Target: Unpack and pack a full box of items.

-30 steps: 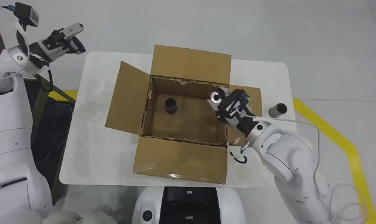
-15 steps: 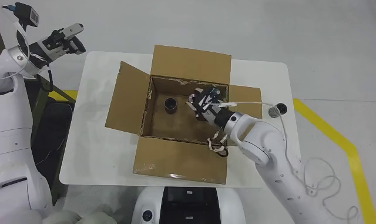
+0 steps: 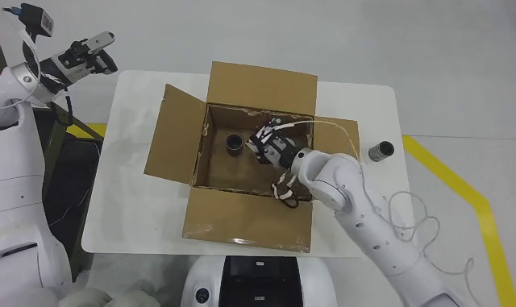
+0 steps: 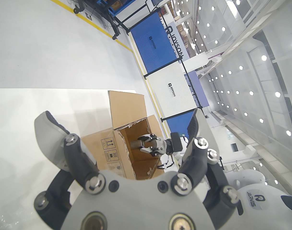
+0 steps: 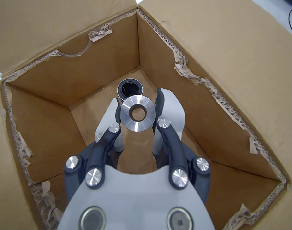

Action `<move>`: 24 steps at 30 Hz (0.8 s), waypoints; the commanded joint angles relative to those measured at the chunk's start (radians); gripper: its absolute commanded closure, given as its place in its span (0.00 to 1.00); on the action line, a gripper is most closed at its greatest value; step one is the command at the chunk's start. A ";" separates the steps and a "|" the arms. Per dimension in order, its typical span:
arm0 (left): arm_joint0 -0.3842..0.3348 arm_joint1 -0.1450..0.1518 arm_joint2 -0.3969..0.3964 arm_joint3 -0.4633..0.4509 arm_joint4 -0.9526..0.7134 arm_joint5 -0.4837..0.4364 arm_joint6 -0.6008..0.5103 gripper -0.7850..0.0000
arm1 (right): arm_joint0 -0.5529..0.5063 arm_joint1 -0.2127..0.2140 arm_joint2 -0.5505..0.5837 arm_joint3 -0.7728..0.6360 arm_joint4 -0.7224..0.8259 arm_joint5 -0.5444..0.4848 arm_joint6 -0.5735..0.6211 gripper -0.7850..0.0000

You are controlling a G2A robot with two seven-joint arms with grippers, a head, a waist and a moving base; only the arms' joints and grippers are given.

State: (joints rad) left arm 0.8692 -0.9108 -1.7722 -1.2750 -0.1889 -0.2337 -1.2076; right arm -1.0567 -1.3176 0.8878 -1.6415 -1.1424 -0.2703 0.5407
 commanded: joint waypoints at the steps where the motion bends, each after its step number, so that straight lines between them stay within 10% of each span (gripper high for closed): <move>1: 0.000 0.000 0.000 0.000 0.000 0.000 0.000 0.00 | 0.020 -0.007 -0.014 0.037 0.012 0.006 -0.004 1.00; 24: 0.000 0.000 0.000 0.000 0.000 0.000 0.000 0.00 | 0.142 -0.065 -0.100 0.304 0.063 0.027 -0.016 1.00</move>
State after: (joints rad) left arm 0.8692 -0.9108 -1.7722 -1.2750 -0.1889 -0.2337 -1.2076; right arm -0.9176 -1.3802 0.7903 -1.3469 -1.0801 -0.2446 0.5251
